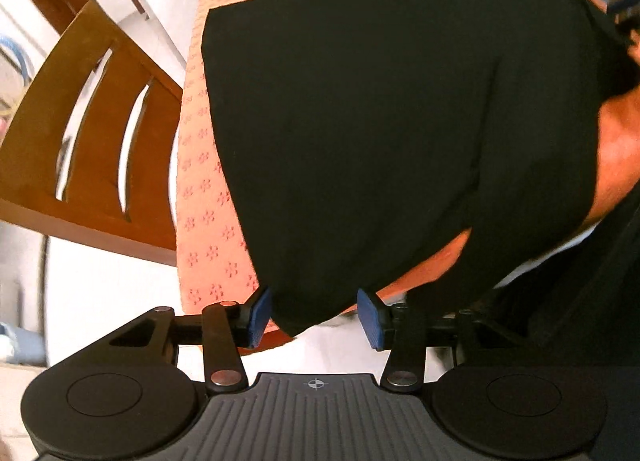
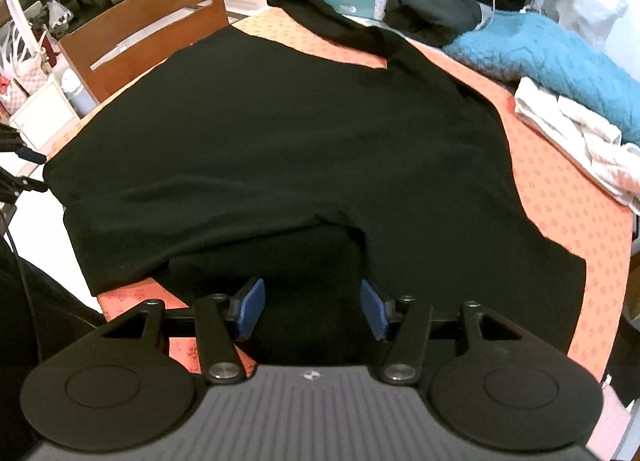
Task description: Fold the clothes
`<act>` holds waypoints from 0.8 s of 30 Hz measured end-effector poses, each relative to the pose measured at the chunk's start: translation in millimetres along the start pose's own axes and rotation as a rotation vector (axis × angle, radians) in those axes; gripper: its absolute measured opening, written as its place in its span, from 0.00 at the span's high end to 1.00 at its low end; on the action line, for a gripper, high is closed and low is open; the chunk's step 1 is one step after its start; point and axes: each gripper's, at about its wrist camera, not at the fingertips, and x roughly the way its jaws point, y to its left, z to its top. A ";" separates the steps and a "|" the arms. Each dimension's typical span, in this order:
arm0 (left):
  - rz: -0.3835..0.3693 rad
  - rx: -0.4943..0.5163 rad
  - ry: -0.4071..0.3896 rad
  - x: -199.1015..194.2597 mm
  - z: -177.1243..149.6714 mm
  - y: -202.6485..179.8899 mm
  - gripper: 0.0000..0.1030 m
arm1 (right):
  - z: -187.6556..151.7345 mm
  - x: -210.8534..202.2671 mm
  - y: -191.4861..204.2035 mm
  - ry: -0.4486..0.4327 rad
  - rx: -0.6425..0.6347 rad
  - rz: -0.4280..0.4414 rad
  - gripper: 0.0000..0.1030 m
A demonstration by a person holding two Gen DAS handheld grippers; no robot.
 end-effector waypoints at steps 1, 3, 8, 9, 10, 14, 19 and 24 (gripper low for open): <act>0.009 0.020 0.001 2.1 0.0 -2.5 0.52 | 0.4 1.2 -1.0 0.005 0.010 0.008 0.42; 0.027 0.060 -0.002 6.8 2.3 -7.0 0.52 | 2.0 3.9 -2.2 0.008 0.008 0.003 0.42; 0.045 0.127 -0.013 13.5 0.9 -13.4 0.64 | 11.1 12.9 -8.4 0.001 -0.018 -0.046 0.42; 0.047 0.145 -0.006 14.3 0.9 -15.5 0.77 | 13.8 15.7 -10.2 -0.002 -0.025 -0.049 0.42; 0.045 0.143 -0.011 11.4 2.3 -14.1 0.96 | 16.5 18.7 -11.9 -0.004 -0.034 -0.051 0.42; 0.031 0.120 -0.041 -2.2 8.2 -6.2 0.97 | 22.5 38.3 -8.4 0.017 -0.143 -0.076 0.67; 0.000 -0.037 -0.116 -32.9 28.6 25.2 0.97 | 29.9 17.2 -14.8 -0.085 -0.099 -0.115 0.98; -0.005 -0.131 -0.202 -58.4 66.9 52.3 0.97 | 44.0 -18.3 -19.7 -0.225 -0.078 -0.207 0.98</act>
